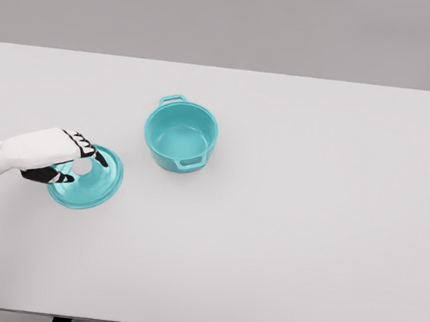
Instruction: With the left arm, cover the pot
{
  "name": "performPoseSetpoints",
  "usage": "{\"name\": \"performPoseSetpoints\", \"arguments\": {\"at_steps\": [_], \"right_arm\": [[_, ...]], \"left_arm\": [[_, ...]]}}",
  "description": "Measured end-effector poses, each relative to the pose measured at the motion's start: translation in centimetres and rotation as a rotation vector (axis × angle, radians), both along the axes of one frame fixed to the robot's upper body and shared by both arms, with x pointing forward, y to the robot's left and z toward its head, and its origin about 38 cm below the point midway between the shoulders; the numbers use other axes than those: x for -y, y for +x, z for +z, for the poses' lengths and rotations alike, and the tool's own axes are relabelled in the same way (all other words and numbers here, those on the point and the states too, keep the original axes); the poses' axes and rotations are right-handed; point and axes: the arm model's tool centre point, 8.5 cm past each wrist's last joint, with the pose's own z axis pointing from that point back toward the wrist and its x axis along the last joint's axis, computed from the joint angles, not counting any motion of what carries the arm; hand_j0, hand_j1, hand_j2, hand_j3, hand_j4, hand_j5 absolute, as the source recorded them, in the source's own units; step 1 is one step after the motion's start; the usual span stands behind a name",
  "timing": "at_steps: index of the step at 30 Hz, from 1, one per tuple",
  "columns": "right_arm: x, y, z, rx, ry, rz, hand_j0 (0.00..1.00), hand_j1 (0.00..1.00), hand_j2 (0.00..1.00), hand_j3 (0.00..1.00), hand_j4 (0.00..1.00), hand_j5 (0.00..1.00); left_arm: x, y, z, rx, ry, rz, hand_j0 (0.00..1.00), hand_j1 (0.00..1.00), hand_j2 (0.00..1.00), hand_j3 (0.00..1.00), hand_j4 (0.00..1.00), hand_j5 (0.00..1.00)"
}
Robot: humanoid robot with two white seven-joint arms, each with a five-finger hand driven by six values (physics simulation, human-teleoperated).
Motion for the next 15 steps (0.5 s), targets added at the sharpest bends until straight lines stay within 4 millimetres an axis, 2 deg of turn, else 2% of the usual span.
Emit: {"name": "performPoseSetpoints", "arguments": {"at_steps": [15], "right_arm": [[0.0, -0.01, 0.0, 0.0, 0.0, 0.0, 1.0, 1.0, 1.0, 1.0, 1.0, 1.0]], "left_arm": [[-0.03, 0.08, -0.02, 0.0, 0.001, 0.002, 0.66, 0.66, 0.66, 0.66, 0.66, 0.66]]}}
